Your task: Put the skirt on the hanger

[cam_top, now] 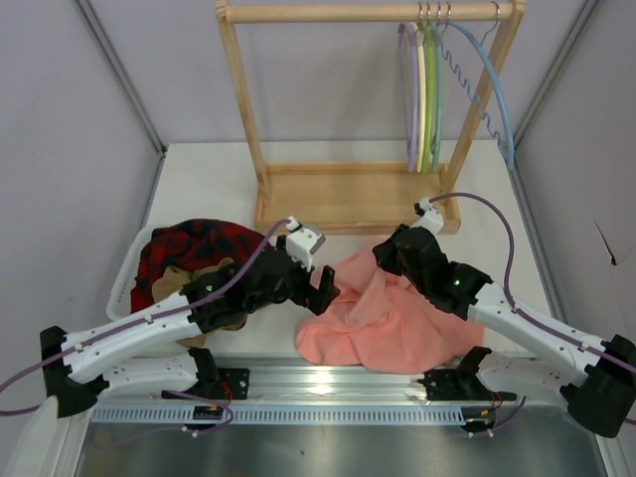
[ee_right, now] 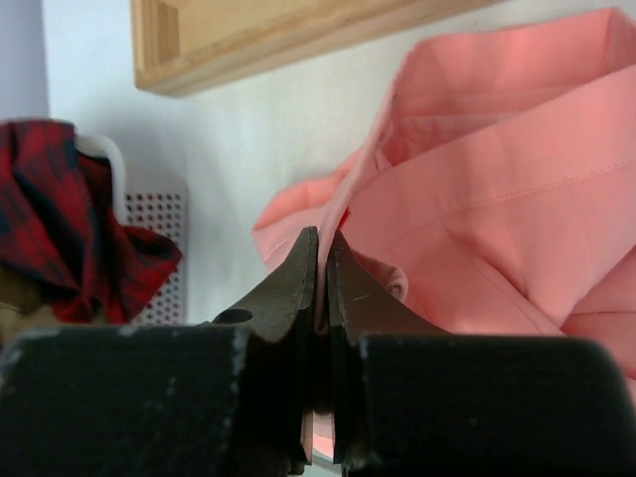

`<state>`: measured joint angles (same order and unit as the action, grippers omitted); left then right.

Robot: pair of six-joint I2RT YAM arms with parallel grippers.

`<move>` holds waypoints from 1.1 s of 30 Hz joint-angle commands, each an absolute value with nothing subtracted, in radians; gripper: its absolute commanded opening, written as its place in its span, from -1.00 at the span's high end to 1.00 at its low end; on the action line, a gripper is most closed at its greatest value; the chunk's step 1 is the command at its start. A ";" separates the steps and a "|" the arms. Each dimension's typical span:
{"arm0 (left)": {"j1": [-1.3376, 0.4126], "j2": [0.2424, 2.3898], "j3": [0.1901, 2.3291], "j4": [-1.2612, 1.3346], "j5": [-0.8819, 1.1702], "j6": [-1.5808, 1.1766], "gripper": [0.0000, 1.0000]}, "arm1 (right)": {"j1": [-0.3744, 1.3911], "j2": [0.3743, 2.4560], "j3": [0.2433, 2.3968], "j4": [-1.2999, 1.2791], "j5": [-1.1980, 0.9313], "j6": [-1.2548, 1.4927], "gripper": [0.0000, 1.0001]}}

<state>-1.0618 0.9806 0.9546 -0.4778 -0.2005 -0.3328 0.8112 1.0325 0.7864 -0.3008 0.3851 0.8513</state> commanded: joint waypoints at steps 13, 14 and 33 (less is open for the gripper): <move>-1.218 1.341 1.045 -0.095 -0.449 -0.258 -0.96 | 0.824 0.976 0.873 -0.247 0.463 0.980 1.00; -1.218 1.350 1.042 -0.084 -0.448 -0.253 -0.90 | 0.825 0.967 0.870 -0.247 0.465 0.980 1.00; -1.195 1.109 0.834 -0.072 -0.382 -0.187 1.00 | 0.755 0.905 0.934 -0.538 0.393 0.911 -0.64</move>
<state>-1.2057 1.2709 0.8967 -0.0631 -0.4030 -0.2260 0.7811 0.9424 0.8730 -0.4126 0.4019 0.9276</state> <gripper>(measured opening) 0.022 0.763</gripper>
